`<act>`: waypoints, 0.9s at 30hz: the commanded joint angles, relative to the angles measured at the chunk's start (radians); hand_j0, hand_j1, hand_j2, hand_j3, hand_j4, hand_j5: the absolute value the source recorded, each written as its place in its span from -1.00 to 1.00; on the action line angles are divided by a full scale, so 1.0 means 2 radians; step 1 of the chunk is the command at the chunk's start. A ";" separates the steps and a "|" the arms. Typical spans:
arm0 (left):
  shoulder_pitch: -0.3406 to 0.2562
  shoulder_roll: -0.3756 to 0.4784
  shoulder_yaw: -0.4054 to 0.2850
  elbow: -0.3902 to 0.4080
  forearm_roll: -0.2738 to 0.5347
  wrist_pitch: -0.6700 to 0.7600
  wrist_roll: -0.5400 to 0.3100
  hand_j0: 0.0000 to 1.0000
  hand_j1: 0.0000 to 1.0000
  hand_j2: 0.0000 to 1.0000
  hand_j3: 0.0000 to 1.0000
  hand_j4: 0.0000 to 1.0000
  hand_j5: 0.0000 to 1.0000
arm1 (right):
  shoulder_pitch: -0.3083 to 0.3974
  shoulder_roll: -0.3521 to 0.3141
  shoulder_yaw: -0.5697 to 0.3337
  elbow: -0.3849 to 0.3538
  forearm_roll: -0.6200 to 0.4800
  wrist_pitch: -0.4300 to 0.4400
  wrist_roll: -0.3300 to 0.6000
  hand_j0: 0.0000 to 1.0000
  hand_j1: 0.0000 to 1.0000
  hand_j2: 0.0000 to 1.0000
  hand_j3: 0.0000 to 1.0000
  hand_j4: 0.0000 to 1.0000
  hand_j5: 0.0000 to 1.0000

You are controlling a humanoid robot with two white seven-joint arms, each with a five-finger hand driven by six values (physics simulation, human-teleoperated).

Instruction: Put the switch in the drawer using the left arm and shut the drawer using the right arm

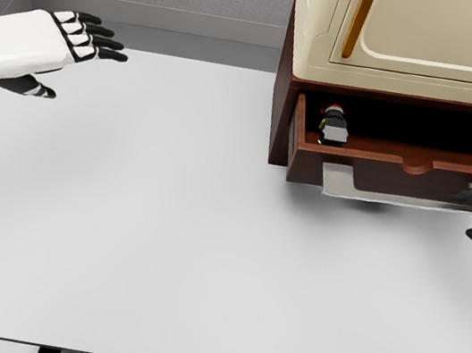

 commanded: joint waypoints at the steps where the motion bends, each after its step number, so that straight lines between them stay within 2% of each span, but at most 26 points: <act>1: 0.000 0.001 0.001 0.003 0.003 0.001 0.000 1.00 1.00 1.00 1.00 1.00 1.00 | 0.000 -0.001 0.000 0.000 -0.003 0.001 0.002 0.33 0.33 0.33 0.33 0.33 0.33; 20: 0.000 -0.001 0.002 0.020 0.011 0.001 0.001 1.00 1.00 1.00 1.00 1.00 1.00 | -0.042 0.017 0.019 0.004 0.044 0.001 0.003 0.33 0.33 0.33 0.33 0.33 0.33; 24: 0.000 -0.001 0.002 0.020 0.011 0.001 0.001 1.00 1.00 1.00 1.00 1.00 1.00 | -0.081 0.020 0.054 0.010 0.051 0.001 0.004 0.33 0.33 0.33 0.33 0.33 0.33; 27: 0.000 -0.001 0.002 0.020 0.011 0.001 0.001 1.00 1.00 1.00 1.00 1.00 1.00 | -0.091 0.024 0.063 0.012 0.057 0.001 0.004 0.33 0.33 0.33 0.33 0.33 0.33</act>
